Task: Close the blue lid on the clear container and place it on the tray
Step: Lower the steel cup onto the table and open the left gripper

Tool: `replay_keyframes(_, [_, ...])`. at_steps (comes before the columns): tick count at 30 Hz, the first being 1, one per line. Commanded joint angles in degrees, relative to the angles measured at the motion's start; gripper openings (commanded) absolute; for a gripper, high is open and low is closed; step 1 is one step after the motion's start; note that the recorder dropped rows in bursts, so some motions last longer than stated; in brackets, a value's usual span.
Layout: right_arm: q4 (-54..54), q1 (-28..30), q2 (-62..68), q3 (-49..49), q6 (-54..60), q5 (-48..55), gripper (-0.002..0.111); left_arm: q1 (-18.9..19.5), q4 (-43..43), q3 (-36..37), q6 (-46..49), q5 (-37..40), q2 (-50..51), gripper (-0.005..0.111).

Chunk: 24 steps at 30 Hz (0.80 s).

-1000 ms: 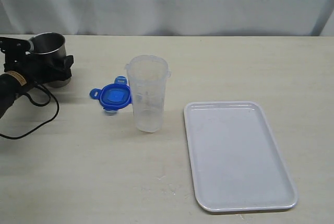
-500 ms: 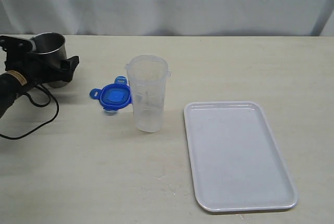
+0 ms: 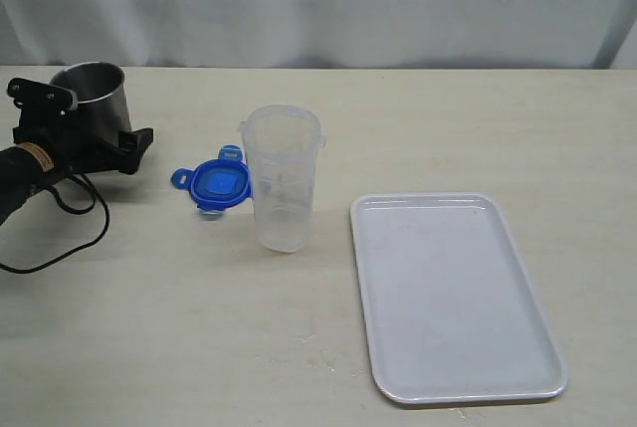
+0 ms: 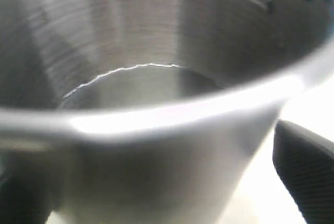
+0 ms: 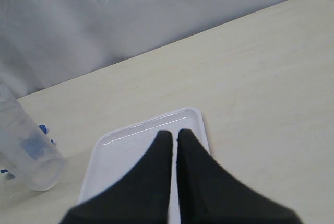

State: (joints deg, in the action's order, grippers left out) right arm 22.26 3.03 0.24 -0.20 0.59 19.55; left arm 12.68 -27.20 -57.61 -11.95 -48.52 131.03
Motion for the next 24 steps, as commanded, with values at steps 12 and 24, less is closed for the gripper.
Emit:
replay_keyframes(12, [0.04,0.16,-0.24,0.2,-0.04,0.11,0.004,0.21,-2.68,0.27,-3.1,-0.07,-0.07,0.105])
replay_keyframes(24, [0.04,0.16,-0.24,0.2,-0.04,0.11,0.004,0.96,1.41,3.99,-2.61,-6.09,-1.1,0.105])
